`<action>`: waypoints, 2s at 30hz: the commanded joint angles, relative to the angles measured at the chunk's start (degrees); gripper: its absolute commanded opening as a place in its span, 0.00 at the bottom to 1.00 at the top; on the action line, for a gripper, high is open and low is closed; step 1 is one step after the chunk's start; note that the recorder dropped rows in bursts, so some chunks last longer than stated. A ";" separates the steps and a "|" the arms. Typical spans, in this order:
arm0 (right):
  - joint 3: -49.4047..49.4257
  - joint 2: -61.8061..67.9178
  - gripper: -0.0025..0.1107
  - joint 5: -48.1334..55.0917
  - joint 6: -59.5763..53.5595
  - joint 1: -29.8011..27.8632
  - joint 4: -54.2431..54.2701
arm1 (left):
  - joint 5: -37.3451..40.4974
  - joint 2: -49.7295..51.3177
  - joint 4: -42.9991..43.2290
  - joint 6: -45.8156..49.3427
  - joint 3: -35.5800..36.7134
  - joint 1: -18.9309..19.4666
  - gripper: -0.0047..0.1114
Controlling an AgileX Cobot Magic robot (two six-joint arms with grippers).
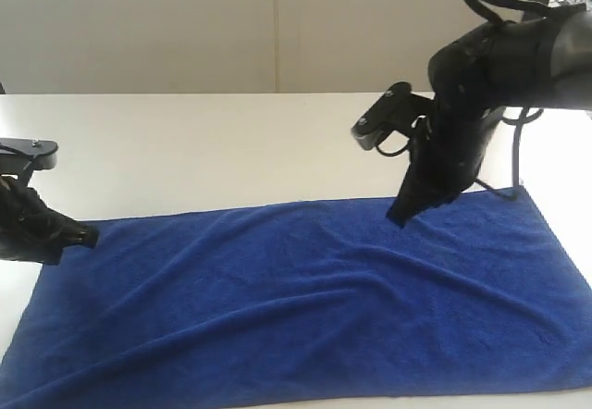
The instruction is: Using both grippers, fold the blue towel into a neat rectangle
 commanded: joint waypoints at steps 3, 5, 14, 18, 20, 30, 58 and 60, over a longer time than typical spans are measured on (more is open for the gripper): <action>-4.72 7.54 0.02 -3.71 -1.27 -11.93 0.27 | -3.75 6.10 -0.84 0.16 -3.93 0.02 0.04; -6.80 10.78 0.02 -4.79 -1.27 -14.81 2.49 | -4.48 7.14 -0.57 1.12 -5.05 0.02 0.04; -8.22 19.32 0.02 -9.58 -1.36 -17.76 2.90 | -6.40 12.66 1.20 2.90 -8.13 0.02 0.04; -9.11 19.61 0.02 -9.67 -1.36 -18.74 2.90 | -7.34 13.92 1.33 2.90 -9.41 0.02 0.04; -9.25 19.61 0.02 -9.97 -1.36 -19.64 2.81 | -7.09 14.60 1.63 2.92 -10.81 0.02 0.04; -9.25 19.70 0.02 -12.18 -1.36 -21.91 2.43 | -6.96 17.46 1.63 2.92 -14.33 0.02 0.04; -9.25 14.49 0.09 -16.21 -2.33 -23.05 3.09 | -3.22 18.45 1.63 2.80 -17.32 0.02 0.04; -9.25 14.31 0.15 -16.31 -2.33 -23.05 3.09 | -3.22 18.45 2.41 2.91 -17.32 0.02 0.06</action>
